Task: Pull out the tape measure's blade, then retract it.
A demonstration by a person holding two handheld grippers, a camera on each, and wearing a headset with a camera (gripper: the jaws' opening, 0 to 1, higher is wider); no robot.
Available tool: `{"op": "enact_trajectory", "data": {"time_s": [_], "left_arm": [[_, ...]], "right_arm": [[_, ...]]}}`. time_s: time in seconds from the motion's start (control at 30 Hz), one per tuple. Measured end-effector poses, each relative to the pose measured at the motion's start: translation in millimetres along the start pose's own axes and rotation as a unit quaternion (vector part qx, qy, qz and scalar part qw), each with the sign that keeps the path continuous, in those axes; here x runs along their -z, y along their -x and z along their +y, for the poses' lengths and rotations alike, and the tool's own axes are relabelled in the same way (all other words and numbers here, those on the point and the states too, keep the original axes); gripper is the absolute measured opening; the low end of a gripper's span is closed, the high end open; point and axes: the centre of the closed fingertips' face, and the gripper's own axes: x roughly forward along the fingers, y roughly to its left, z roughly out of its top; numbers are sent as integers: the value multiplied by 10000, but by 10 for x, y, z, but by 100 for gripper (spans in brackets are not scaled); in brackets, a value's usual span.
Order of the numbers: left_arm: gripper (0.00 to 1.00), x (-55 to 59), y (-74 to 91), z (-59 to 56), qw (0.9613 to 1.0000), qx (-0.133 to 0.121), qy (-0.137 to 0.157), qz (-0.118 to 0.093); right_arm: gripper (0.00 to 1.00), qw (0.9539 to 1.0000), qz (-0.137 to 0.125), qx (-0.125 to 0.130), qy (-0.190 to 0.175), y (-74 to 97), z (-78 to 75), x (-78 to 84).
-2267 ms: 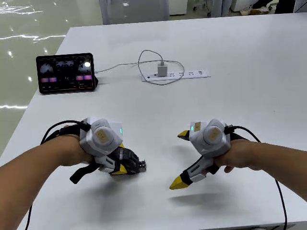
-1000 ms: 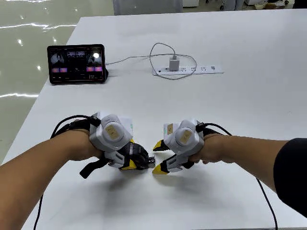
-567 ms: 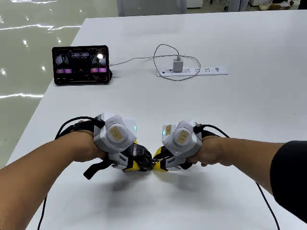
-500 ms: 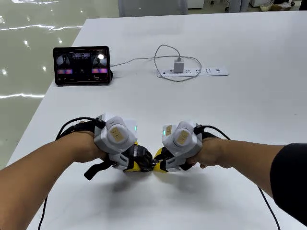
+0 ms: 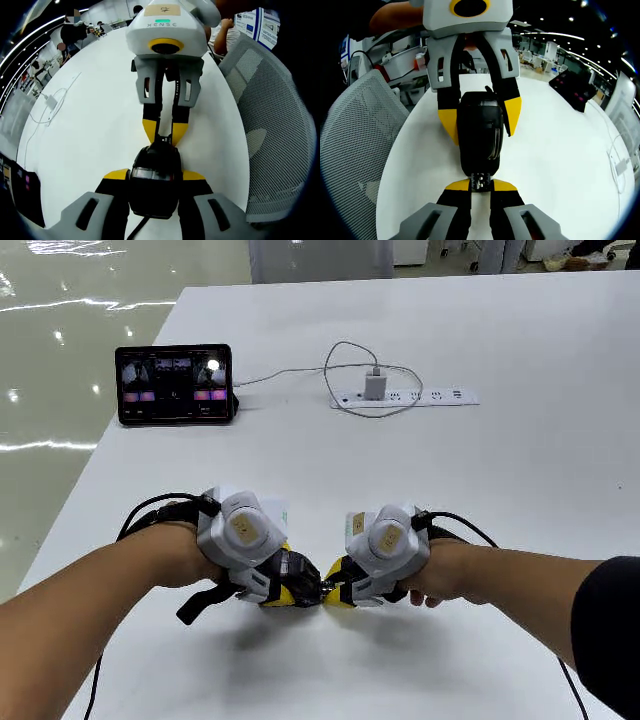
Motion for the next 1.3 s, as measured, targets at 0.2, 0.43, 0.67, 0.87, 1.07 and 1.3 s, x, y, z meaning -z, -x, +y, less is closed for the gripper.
{"op": "enact_trajectory", "data": {"time_s": [0.2,0.43,0.67,0.87,1.07,1.3], "left_arm": [[32,-3,-3,-1,10000,17,14,-24],[32,-7,-6,-10,10000,35,13,-40],[32,-5,-7,-8,10000,7,32,-47],[32,-7,-10,-11,10000,7,58,-54],[32,-8,-9,-15,10000,-8,75,-49],[32,-6,-8,-17,10000,-19,84,-49]], "right_arm": [[9,10000,9,7,-51,8,0,4],[10,9999,44,-41,-113,22,12,23],[10,9998,72,-50,-156,52,6,60],[10,9998,100,-28,-178,70,1,83],[10,9997,118,-17,-201,90,-3,110],[10,9996,154,-24,-220,133,0,150]]}}
